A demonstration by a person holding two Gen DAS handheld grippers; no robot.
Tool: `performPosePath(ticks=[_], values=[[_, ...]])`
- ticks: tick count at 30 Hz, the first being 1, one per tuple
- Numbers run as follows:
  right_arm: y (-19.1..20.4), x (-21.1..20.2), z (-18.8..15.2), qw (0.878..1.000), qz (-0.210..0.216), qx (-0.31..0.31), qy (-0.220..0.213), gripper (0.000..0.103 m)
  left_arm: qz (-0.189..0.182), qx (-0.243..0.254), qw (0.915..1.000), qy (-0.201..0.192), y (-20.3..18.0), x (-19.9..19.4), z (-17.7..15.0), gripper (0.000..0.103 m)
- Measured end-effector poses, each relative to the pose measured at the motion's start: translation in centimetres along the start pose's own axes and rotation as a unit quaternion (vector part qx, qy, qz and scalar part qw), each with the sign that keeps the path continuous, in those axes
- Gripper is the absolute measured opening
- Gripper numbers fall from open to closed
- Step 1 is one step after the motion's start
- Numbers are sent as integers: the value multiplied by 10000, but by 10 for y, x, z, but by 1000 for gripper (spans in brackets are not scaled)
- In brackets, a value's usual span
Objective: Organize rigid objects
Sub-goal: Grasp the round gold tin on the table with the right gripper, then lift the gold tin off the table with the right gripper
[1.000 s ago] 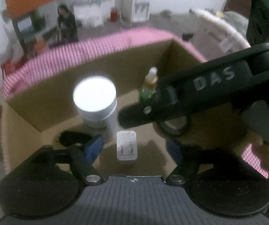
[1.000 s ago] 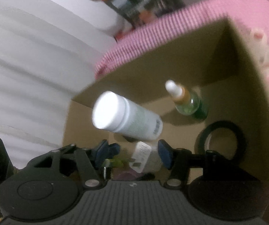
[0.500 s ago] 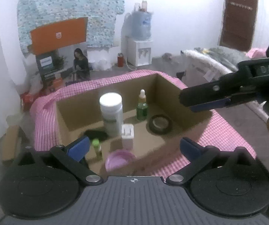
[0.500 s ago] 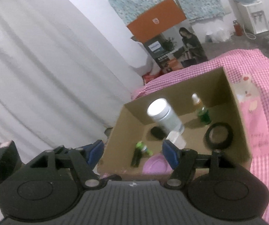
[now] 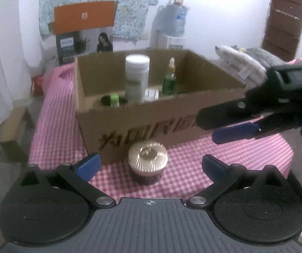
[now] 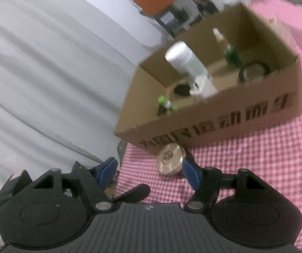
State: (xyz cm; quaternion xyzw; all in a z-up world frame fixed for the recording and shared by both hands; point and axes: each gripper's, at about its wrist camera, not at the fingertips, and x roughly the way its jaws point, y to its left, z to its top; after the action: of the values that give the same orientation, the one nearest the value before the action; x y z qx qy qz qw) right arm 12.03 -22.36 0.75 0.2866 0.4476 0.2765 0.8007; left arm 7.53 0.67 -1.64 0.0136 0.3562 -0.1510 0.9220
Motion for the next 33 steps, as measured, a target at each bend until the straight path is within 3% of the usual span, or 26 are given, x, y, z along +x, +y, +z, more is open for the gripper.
performPosePath(ticks=[4,7,12,14,22,33], values=[[-6,24,2,9996,-97,144,203,69,129,175,9997,113,3,19,-10,100],[-14,42,4,9990,-196,268,314,61,62,242,9995,205,5,33,-12,95],[-28,67,10,9972,-411,451,428,51,-118,272,9989,370,6,52,-14,70],[-31,74,11,9966,-448,483,486,48,-187,233,9986,428,6,57,-14,67],[-29,81,9,9960,-489,408,622,46,-298,415,9978,427,-1,56,-13,65],[-41,44,-8,9947,-761,449,524,46,-703,889,9921,544,-36,51,-22,65]])
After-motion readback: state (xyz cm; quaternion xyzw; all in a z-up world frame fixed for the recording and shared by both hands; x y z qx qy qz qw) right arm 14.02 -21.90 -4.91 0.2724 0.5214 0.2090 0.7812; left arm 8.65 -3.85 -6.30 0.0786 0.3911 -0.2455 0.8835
